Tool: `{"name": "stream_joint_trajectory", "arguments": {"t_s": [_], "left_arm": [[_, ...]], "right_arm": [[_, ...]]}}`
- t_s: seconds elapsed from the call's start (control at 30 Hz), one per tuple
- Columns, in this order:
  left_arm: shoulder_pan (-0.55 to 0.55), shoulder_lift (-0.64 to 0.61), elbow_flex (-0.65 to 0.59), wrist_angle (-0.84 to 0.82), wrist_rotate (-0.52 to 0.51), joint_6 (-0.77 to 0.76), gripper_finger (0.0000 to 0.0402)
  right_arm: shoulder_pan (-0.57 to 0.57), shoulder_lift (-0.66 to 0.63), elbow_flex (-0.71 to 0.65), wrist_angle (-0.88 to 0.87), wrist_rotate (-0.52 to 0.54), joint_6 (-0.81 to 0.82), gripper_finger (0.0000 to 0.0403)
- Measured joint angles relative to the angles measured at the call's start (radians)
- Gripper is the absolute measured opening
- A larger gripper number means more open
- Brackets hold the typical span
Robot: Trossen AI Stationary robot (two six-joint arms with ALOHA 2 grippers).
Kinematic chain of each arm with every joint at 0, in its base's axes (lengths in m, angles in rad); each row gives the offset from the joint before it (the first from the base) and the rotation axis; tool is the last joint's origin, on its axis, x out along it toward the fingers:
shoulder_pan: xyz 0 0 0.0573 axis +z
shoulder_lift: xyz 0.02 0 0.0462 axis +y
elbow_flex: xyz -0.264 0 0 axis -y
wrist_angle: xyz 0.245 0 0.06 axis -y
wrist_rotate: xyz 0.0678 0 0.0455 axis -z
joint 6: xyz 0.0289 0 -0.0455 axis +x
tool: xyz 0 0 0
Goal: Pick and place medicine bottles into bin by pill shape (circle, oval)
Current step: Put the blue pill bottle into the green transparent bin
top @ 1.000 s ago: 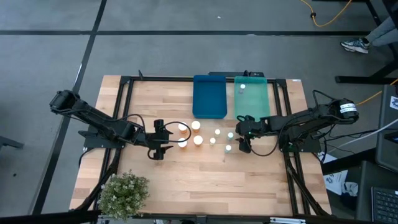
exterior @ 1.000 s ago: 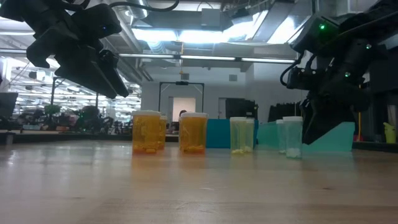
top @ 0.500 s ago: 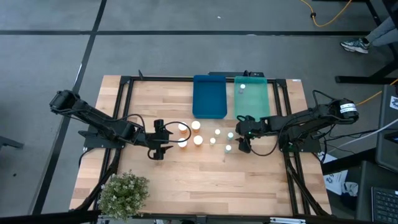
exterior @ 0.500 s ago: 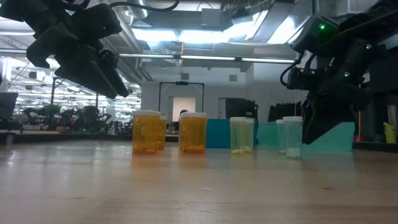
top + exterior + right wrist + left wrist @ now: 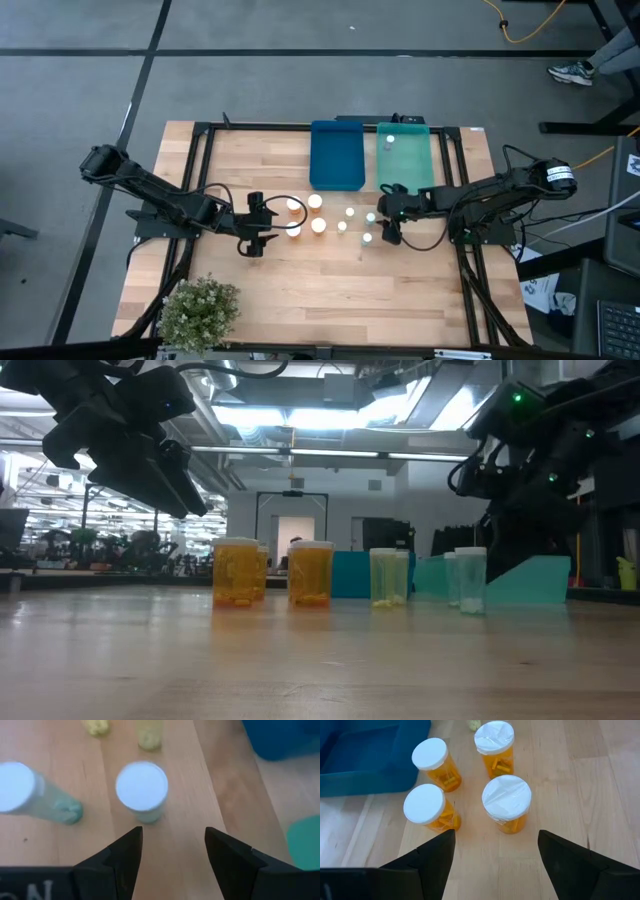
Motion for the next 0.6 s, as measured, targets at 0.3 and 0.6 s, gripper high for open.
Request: {"name": "stream_joint_trajectory", "arguments": {"t_s": [0.3, 0.6], "left_arm": [[0.000, 0.000, 0.000, 0.000, 0.000, 0.000, 0.0277], [0.000, 0.000, 0.000, 0.000, 0.000, 0.000, 0.0277]], "right_arm": [[0.000, 0.000, 0.000, 0.079, -0.050, -0.082, 0.0218], [0.000, 0.000, 0.000, 0.144, -0.050, -0.083, 0.0218]]}}
